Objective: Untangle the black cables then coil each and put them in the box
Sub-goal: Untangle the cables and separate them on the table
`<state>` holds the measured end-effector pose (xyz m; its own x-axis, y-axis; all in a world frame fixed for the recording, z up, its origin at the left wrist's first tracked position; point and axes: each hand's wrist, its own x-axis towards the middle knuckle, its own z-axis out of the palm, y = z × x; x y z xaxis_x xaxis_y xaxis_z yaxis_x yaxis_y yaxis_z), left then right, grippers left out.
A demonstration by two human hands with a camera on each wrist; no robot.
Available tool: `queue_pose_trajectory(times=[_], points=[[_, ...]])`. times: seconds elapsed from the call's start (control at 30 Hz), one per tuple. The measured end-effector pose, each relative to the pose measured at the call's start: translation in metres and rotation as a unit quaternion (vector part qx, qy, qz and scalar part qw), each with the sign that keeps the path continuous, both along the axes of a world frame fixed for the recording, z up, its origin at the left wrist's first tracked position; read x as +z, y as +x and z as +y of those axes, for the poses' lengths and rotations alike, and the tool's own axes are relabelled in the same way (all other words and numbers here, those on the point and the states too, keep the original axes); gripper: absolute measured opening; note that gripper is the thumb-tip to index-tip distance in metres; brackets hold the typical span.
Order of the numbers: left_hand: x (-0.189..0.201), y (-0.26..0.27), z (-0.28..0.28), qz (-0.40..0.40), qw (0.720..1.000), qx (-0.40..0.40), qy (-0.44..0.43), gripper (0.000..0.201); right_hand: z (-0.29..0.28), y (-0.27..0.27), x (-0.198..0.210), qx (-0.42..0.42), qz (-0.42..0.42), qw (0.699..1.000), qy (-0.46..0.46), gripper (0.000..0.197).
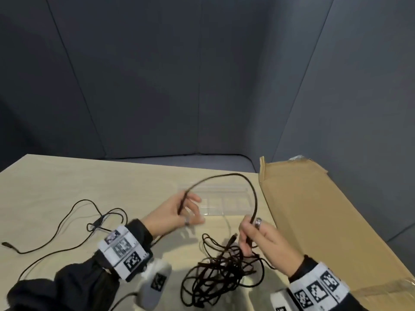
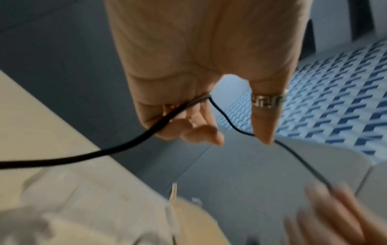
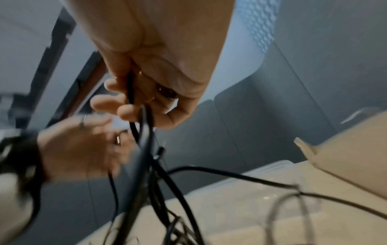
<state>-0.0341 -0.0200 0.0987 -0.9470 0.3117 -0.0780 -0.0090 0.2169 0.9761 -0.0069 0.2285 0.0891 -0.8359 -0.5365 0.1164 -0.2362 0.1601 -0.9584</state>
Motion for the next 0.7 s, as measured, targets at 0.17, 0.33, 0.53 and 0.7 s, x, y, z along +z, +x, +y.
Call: queue_pose_trajectory(times=[0.17, 0.33, 0.53, 0.7], points=[[-0.049, 0.034, 0.048, -0.015, 0.994, -0.102, -0.019, 0.049, -0.015, -0.016, 0.030, -0.003, -0.025, 0.993, -0.119, 0.039], [-0.048, 0.033, 0.053, -0.001, 0.998, -0.052, -0.021, 0.016, -0.016, -0.016, 0.045, -0.041, -0.017, 0.989, -0.142, 0.030], [-0.032, 0.026, 0.030, -0.006, 0.989, -0.131, -0.068, 0.018, -0.004, -0.017, 0.053, -0.149, -0.006, 0.963, -0.225, 0.045], [-0.034, 0.025, 0.019, -0.028, 0.983, -0.147, -0.104, 0.024, 0.005, -0.026, 0.057, -0.263, 0.002, 0.927, -0.266, 0.033]])
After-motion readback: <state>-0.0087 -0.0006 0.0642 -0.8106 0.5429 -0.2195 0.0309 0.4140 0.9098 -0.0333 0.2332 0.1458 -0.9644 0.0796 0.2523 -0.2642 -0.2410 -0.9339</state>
